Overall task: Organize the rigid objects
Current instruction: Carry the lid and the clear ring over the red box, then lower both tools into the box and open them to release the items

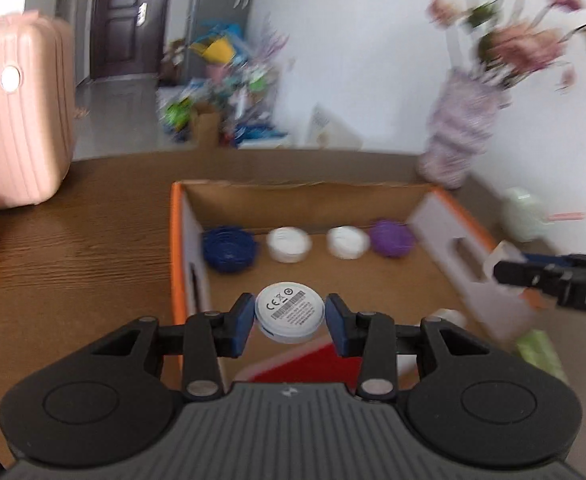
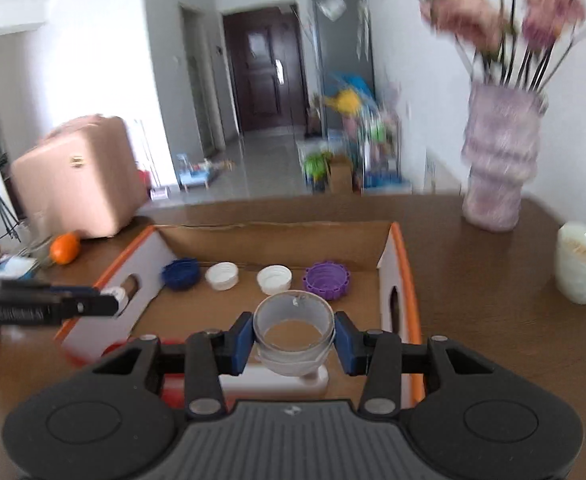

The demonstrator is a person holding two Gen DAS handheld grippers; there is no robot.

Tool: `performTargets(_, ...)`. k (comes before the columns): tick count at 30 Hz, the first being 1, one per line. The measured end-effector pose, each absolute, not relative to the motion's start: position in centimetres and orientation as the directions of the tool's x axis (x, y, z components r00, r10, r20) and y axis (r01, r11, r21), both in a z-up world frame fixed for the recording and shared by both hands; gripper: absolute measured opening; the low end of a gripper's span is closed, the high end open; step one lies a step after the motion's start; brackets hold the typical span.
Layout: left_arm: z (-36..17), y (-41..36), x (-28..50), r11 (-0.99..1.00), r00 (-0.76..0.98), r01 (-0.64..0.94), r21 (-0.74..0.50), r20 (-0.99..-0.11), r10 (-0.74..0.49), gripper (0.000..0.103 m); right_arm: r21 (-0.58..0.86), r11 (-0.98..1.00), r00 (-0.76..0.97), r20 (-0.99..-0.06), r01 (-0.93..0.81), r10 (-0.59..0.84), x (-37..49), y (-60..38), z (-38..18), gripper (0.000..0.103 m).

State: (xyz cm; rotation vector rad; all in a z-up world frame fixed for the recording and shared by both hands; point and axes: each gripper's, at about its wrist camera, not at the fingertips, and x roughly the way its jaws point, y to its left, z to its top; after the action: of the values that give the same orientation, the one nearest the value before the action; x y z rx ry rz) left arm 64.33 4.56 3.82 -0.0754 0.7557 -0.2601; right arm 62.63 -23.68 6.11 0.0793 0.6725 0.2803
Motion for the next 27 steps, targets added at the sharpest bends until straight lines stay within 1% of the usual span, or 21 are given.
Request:
performTargets(3,2.3,4.4,66.6,0.974,0.680,0.195,-0.112,-0.700,-0.217,0.040,0.199,0.954,0.687,-0.661,-0.225,0.301,67.2,-21.8,4.3,0.042)
performTargets(5,1.7,4.2,67.5,0.975,0.682,0.209,-0.071,-0.705,-0.197,0.041,0.175,0.953,0.653,-0.696,-0.248,0.298,69.3,-19.5,3.0,0.042)
performTargets(8,1.5,3.9,68.2,0.968,0.678,0.244,-0.052,-0.705,-0.209,0.041,0.160,0.949,0.619,-0.725,-0.273,0.301,71.9,-16.3,1.5,0.042)
performTargets(11,1.9,4.1,68.3,0.969,0.689,0.244,-0.035,-0.697,-0.199,0.048,0.204,0.935,0.586,-0.734,-0.292,0.343,73.4,-14.2,0.7,0.044)
performTargets(12,2.1,4.3,68.3,0.969,0.692,0.244,-0.034,-0.694,-0.199,0.049,0.228,0.926,0.577,-0.729,-0.301,0.367,73.8,-13.7,0.6,0.049)
performTargets(15,3.0,4.5,67.8,0.971,0.705,0.239,-0.023,-0.683,-0.190,0.050,0.251,0.914,0.589,-0.703,-0.320,0.399,73.7,-13.0,1.2,0.053)
performTargets(21,5.2,5.0,66.1,0.974,0.720,0.225,-0.012,-0.672,-0.174,0.051,0.218,0.923,0.611,-0.697,-0.316,0.374,72.4,-14.8,3.0,0.053)
performTargets(25,7.2,5.3,63.3,0.976,0.737,0.216,0.002,-0.656,-0.162,0.056,0.172,0.938,0.621,-0.711,-0.302,0.330,69.8,-18.2,5.0,0.054)
performTargets(27,8.5,5.4,61.4,0.976,0.744,0.216,0.007,-0.649,-0.160,0.058,0.181,0.943,0.632,-0.705,-0.278,0.322,67.9,-20.3,6.3,0.054)
